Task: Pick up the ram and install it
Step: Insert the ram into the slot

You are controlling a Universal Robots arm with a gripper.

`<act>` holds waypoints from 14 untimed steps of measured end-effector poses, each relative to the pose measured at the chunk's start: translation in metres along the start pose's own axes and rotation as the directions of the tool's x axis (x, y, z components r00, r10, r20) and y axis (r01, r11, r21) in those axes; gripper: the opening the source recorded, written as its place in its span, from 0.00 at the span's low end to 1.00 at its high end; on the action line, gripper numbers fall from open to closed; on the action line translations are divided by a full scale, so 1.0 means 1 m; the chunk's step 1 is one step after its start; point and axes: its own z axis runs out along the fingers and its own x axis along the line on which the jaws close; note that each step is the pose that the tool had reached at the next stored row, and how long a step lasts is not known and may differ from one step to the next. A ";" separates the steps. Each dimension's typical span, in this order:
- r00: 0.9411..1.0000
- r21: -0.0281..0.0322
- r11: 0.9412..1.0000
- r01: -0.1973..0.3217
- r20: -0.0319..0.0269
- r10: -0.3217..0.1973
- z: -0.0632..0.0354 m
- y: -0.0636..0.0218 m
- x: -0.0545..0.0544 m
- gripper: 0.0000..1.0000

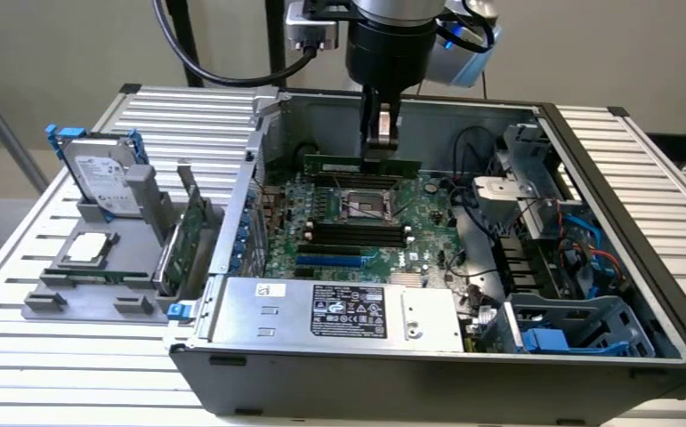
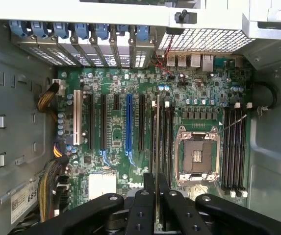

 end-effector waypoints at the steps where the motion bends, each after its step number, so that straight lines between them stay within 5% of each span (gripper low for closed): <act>1: 1.000 0.000 1.000 0.000 0.000 0.000 0.0000 0.0000 0.000 0.00; 14: 1.000 0.000 1.000 0.000 -0.002 0.000 0.0185 -0.0015 -0.002 0.00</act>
